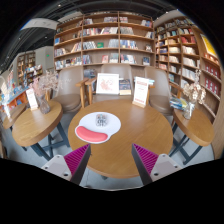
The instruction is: Arrange mouse
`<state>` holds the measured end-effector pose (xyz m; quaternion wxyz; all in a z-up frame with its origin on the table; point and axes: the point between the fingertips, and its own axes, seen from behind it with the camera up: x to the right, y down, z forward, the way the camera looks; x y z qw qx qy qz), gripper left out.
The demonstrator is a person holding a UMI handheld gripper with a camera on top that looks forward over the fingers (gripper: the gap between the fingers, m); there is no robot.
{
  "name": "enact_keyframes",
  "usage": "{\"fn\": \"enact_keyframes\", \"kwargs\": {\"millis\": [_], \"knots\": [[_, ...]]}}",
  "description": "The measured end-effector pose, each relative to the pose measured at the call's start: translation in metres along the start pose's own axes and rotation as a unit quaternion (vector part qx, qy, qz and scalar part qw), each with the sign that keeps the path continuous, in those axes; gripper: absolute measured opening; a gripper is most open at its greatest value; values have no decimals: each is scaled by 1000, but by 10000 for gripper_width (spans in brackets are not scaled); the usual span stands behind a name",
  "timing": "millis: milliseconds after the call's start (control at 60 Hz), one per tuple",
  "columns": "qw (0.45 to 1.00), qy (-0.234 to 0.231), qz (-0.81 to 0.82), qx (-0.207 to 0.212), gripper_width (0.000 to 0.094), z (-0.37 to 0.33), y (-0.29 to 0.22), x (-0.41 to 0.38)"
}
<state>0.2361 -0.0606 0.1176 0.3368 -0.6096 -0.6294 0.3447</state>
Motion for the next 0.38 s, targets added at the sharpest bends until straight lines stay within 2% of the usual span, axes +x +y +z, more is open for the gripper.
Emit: {"fn": "enact_keyframes", "kwargs": {"millis": [150,383], "knots": [[1000,15,-6,3,851,-40,26,17],[1000,21,-12,14,848,-72,36,26]]}}
